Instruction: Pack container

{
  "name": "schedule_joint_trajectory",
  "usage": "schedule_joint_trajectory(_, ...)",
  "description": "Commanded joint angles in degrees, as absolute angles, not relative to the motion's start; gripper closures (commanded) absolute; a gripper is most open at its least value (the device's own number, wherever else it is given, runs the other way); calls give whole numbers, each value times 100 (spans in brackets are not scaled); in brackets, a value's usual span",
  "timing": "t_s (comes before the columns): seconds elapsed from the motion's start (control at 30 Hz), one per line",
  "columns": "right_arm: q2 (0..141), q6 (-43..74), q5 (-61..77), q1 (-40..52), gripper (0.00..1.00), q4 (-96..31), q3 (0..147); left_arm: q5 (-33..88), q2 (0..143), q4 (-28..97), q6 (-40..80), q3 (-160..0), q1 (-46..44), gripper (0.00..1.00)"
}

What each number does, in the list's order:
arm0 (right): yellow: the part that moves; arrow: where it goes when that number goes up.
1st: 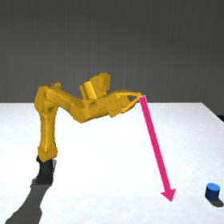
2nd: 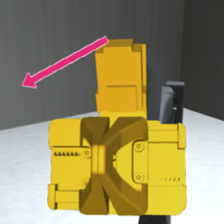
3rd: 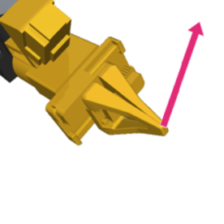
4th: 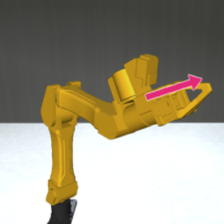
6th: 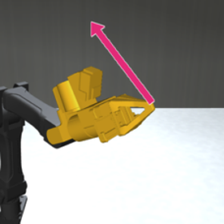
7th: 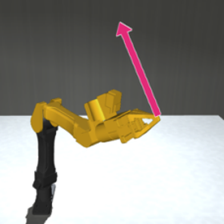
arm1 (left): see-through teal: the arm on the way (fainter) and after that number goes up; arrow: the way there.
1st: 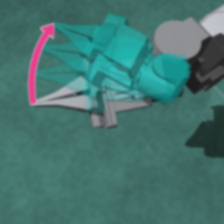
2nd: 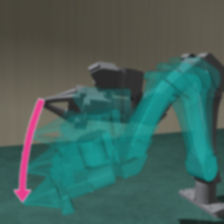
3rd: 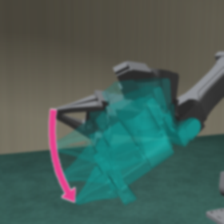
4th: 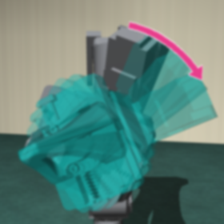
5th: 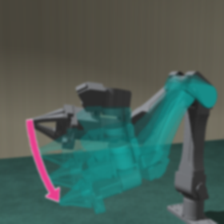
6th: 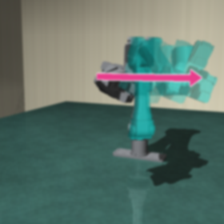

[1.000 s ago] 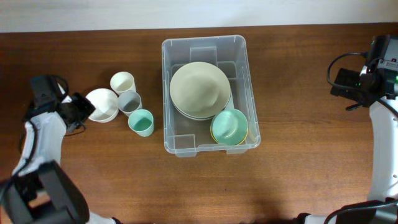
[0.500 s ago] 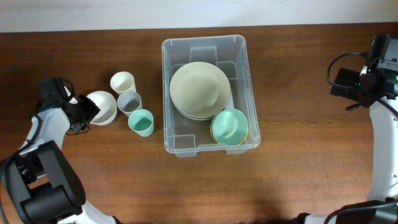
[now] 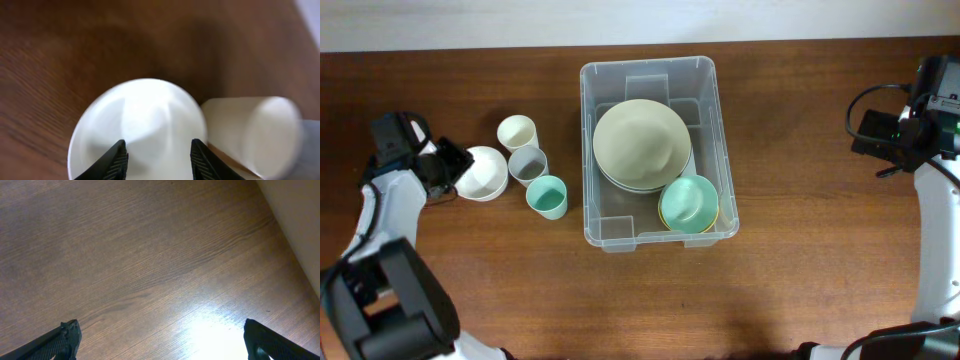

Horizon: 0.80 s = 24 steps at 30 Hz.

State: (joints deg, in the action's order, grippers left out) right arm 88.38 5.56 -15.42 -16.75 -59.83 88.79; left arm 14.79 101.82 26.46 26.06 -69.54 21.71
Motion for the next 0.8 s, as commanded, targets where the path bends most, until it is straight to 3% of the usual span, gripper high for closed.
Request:
schedule_joint_trajectory(0.0, 8855, 563, -1612, -1691, 1, -5979, 8903, 1400, 9638, 2910, 2648, -7120, 2191, 58)
schedule_joint_trajectory(0.3, 8855, 563, -1612, -1691, 1, -5979, 8903, 23, 9577, 4042, 2587, -7118, 2191, 54)
schedule_joint_trajectory(0.77, 8855, 563, -1612, -1691, 1, -5979, 8903, 86, 10180, 4003, 2591, -7091, 2191, 53)
